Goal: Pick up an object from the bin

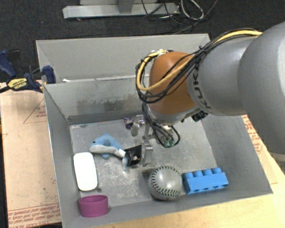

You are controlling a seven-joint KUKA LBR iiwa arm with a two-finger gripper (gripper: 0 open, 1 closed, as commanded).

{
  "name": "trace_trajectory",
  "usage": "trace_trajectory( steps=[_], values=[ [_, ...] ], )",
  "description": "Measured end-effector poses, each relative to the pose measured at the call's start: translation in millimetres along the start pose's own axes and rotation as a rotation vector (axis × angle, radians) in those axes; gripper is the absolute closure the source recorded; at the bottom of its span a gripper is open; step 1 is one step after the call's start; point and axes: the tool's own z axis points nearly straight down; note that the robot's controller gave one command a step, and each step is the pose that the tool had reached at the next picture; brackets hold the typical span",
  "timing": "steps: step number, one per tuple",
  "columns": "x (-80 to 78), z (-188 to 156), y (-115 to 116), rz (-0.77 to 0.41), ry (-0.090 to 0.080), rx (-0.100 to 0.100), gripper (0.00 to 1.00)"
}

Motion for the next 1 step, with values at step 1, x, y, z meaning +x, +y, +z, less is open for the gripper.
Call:
trace_trajectory(
  steps=[1],
  values=[
    [46.7, 26.6, -20.5, -0.046, 0.004, 0.001, 0.0]
  ],
)
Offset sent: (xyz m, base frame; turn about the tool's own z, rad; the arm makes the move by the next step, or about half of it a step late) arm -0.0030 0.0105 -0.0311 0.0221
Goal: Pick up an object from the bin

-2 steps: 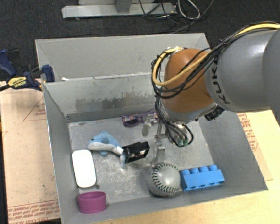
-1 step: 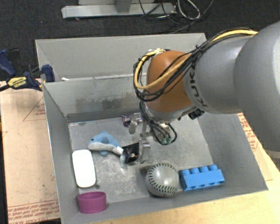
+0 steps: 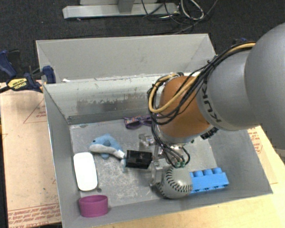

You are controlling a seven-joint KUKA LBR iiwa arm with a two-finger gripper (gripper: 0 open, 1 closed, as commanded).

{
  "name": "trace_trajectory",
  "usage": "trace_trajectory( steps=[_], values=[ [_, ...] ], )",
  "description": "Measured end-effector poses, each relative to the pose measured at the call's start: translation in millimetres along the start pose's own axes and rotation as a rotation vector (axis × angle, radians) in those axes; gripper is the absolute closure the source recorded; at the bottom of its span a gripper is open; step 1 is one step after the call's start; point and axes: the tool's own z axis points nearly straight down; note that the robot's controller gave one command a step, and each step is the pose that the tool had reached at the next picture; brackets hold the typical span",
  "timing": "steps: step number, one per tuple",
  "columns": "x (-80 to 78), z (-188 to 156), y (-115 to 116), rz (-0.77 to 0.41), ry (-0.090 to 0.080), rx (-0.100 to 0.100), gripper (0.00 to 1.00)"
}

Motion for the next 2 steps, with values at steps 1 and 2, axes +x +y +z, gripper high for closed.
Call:
trace_trajectory(
  steps=[1, 2],
  values=[
    [-32.6, 3.9, 20.5, 0.051, -0.003, -0.001, 0.0],
    [-13.8, 7.9, 7.5, 0.037, -0.003, -0.002, 0.0]
  ],
)
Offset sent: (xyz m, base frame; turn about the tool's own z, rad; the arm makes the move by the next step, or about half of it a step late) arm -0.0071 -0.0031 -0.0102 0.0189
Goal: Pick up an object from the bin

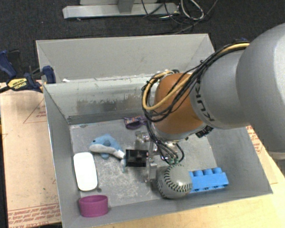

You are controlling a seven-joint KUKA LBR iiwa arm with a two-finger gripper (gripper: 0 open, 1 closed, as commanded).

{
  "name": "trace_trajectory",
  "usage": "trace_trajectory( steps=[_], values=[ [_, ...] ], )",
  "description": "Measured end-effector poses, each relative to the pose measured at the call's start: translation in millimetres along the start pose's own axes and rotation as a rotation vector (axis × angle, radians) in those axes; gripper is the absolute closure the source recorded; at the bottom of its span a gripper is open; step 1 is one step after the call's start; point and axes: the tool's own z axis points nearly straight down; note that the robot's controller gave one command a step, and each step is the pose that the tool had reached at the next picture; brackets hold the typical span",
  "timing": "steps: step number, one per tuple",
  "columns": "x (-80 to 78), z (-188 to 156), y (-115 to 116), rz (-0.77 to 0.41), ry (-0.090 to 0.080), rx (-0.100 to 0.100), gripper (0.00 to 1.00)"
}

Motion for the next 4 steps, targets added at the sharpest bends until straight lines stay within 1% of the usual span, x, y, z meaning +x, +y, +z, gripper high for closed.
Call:
trace_trajectory(
  steps=[1, 2, 3, 4],
  values=[
    [-32.4, -5.8, 13.7, 0.04, -0.019, -0.002, 1.0],
    [-26.7, 2.1, 14.7, 0.038, -0.004, -0.001, 0.0],
    [-33.9, -6.0, 14.6, 0.04, -0.028, -0.004, 1.0],
    [-33.9, -6.0, 14.6, 0.04, -0.028, -0.004, 1.0]
  ],
)
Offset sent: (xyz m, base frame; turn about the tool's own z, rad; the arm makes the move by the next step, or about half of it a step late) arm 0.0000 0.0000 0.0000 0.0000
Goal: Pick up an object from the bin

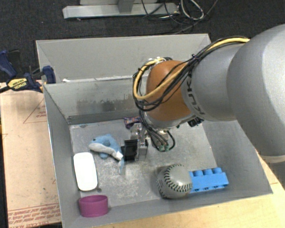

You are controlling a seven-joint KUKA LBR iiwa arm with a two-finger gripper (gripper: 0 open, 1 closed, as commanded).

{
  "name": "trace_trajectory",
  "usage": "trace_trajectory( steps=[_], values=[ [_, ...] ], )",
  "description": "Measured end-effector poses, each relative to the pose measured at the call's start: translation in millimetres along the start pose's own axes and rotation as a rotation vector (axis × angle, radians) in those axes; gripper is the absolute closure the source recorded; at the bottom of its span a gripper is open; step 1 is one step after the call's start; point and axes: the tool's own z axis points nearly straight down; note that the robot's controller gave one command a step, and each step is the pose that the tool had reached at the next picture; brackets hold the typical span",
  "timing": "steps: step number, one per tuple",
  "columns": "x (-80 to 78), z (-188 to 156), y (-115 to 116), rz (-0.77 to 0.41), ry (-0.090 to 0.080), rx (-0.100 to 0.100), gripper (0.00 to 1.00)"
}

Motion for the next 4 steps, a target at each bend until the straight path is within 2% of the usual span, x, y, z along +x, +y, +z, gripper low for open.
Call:
trace_trajectory(
  steps=[1, 2, 4],
  values=[
    [0.6, -1.0, 0.1, 0.001, 0.0, 0.0, 1.0],
    [35.1, -1.4, -38.9, -0.298, -0.016, -0.007, 1.0],
    [34.8, -2.0, -38.3, -0.297, -0.016, -0.007, 1.0]
  ],
)
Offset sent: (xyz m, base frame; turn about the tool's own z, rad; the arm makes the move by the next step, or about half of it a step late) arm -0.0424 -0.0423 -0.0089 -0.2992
